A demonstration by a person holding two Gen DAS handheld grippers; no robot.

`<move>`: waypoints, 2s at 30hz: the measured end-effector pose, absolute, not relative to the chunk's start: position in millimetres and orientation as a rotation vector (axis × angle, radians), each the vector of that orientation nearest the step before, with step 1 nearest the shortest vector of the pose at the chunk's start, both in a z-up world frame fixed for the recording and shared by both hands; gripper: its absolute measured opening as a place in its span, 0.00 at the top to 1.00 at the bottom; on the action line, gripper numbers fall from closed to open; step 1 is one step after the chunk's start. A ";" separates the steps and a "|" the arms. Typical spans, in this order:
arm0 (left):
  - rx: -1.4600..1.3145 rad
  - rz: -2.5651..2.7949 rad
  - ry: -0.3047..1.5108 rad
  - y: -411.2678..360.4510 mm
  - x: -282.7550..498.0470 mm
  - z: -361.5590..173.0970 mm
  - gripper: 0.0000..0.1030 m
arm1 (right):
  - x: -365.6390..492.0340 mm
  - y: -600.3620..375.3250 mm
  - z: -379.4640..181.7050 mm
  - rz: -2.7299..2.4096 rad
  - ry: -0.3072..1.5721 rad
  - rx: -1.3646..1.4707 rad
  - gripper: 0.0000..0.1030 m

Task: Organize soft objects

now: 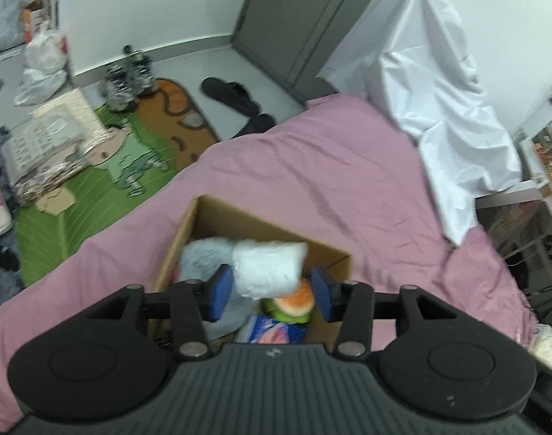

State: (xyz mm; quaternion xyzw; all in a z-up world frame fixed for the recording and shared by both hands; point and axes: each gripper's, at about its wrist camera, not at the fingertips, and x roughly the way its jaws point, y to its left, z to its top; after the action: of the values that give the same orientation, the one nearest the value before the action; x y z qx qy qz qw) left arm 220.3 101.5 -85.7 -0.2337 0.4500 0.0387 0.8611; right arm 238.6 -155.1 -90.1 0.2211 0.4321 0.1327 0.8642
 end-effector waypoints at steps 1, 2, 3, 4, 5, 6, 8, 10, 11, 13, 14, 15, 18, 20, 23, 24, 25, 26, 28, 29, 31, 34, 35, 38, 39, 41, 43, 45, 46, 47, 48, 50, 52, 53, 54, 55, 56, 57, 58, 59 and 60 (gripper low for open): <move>-0.494 0.075 0.939 100.5 220.8 -84.0 0.45 | 237.5 -157.2 -90.1 0.276 0.905 0.466 0.44; -0.491 0.086 0.937 99.7 221.0 -82.3 0.38 | 236.3 -158.9 -90.0 0.275 0.905 0.468 0.44; -0.482 0.108 0.933 98.6 220.5 -80.3 0.34 | 234.8 -160.6 -90.1 0.275 0.904 0.470 0.44; -0.472 0.131 0.929 98.4 219.2 -78.5 0.33 | 233.3 -162.2 -90.1 0.275 0.903 0.472 0.44; -0.465 0.145 0.925 98.7 217.7 -76.9 0.32 | 231.7 -163.5 -90.1 0.275 0.903 0.475 0.43; -0.464 0.151 0.924 99.2 215.6 -76.1 0.32 | 230.2 -164.9 -90.3 0.275 0.904 0.478 0.43; -0.469 0.165 0.931 101.3 213.6 -75.1 0.31 | 227.1 -167.4 -90.7 0.277 0.903 0.483 0.42; -0.463 0.181 0.938 101.0 209.5 -74.8 0.31 | 223.8 -169.5 -90.7 0.277 0.903 0.486 0.42; -0.458 0.183 0.940 100.8 207.1 -74.4 0.31 | 222.2 -170.9 -90.4 0.277 0.902 0.489 0.41; -0.447 0.190 0.944 98.1 201.8 -73.3 0.30 | 218.3 -174.0 -89.6 0.279 0.898 0.498 0.40; -0.441 0.193 0.945 96.6 199.1 -72.8 0.29 | 216.3 -175.6 -89.0 0.280 0.895 0.501 0.38; -0.435 0.195 0.945 95.4 196.7 -71.6 0.26 | 214.1 -177.5 -88.2 0.279 0.892 0.502 0.37; -0.410 0.193 0.941 89.5 189.4 -68.3 0.23 | 207.5 -182.5 -84.7 0.279 0.879 0.501 0.34; -0.400 0.188 0.945 85.8 184.5 -67.0 0.23 | 203.1 -186.0 -82.2 0.282 0.871 0.501 0.33; -0.392 0.185 0.946 81.0 176.0 -64.1 0.17 | 195.5 -191.8 -78.2 0.284 0.856 0.502 0.28; -0.388 0.185 0.944 79.7 173.6 -62.6 0.16 | 192.5 -193.5 -76.6 0.285 0.851 0.500 0.25; -0.378 0.186 0.939 77.8 170.2 -60.6 0.15 | 189.7 -195.1 -75.3 0.286 0.847 0.498 0.24; -0.366 0.186 0.935 75.6 166.5 -58.8 0.14 | 187.1 -196.0 -74.4 0.288 0.844 0.496 0.22; -0.343 0.185 0.930 70.8 160.0 -55.9 0.12 | 182.3 -198.1 -72.3 0.292 0.840 0.491 0.18; -0.331 0.184 0.928 68.8 156.0 -54.4 0.10 | 179.9 -199.0 -71.1 0.296 0.840 0.488 0.15; -0.316 0.181 0.925 66.0 148.7 -52.4 0.09 | 174.3 -200.4 -68.0 0.308 0.833 0.482 0.10; -0.297 0.176 0.936 62.5 138.3 -51.1 0.08 | 165.3 -202.5 -63.5 0.326 0.820 0.466 0.05; -0.292 0.176 0.939 60.6 135.7 -50.6 0.08 | 162.1 -203.0 -62.1 0.332 0.818 0.458 0.03; -0.279 0.174 0.945 57.8 126.9 -47.3 0.07 | 153.3 -204.7 -58.0 0.341 0.813 0.436 0.00; -0.276 0.173 0.945 56.7 124.5 -45.9 0.04 | 150.1 -205.6 -56.6 0.343 0.813 0.428 0.00; -0.266 0.173 0.938 54.6 118.3 -42.1 0.02 | 145.1 -206.9 -54.6 0.344 0.815 0.421 0.00; -0.259 0.166 0.935 52.8 112.3 -38.9 0.02 | 140.0 -209.4 -51.9 0.340 0.815 0.411 0.00; -0.251 0.162 0.936 50.0 107.1 -36.1 0.01 | 135.1 -211.7 -49.1 0.329 0.817 0.396 0.00; -0.246 0.160 0.934 48.6 103.6 -34.6 0.01 | 132.7 -212.5 -47.4 0.326 0.817 0.389 0.00; -0.242 0.159 0.933 47.7 101.0 -33.0 0.01 | 130.4 -213.4 -45.7 0.327 0.815 0.385 0.00; -0.240 0.158 0.931 47.2 98.4 -31.4 0.01 | 128.3 -214.4 -44.2 0.328 0.814 0.383 0.00; -0.237 0.153 0.925 45.2 93.7 -27.7 0.01 | 123.1 -216.7 -40.6 0.330 0.810 0.377 0.00; -0.218 0.148 0.922 42.1 89.1 -23.2 0.01 | 119.2 -217.7 -37.2 0.329 0.809 0.364 0.00; -0.214 0.149 0.920 41.1 87.0 -21.1 0.01 | 116.9 -218.3 -35.1 0.328 0.808 0.357 0.00; -0.214 0.150 0.916 40.7 83.9 -18.8 0.01 | 114.0 -218.7 -32.1 0.326 0.807 0.347 0.00; -0.215 0.150 0.913 40.6 81.4 -16.3 0.01 | 112.2 -219.6 -30.0 0.326 0.806 0.340 0.00; -0.214 0.151 0.911 39.8 79.4 -14.3 0.01 | 109.5 -220.0 -26.8 0.327 0.803 0.330 0.00; -0.211 0.151 0.910 38.9 77.7 -12.1 0.01 | 107.5 -220.5 -24.1 0.326 0.801 0.324 0.00; -0.206 0.151 0.906 38.0 74.9 -9.4 0.01 | 105.5 -221.1 -21.8 0.324 0.800 0.319 0.00; -0.200 0.149 0.904 37.5 72.4 -7.2 0.01 | 104.5 -221.9 -19.9 0.320 0.801 0.315 0.00; -0.193 0.149 0.903 36.2 70.2 -5.1 0.01 | 102.1 -223.0 -17.2 0.316 0.801 0.311 0.00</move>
State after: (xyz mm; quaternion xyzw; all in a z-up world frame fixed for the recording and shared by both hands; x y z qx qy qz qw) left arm 70.2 36.2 -5.1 -0.0931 0.4350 0.0716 0.8927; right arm 102.1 -223.0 -17.2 0.1503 0.3866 0.1527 0.8970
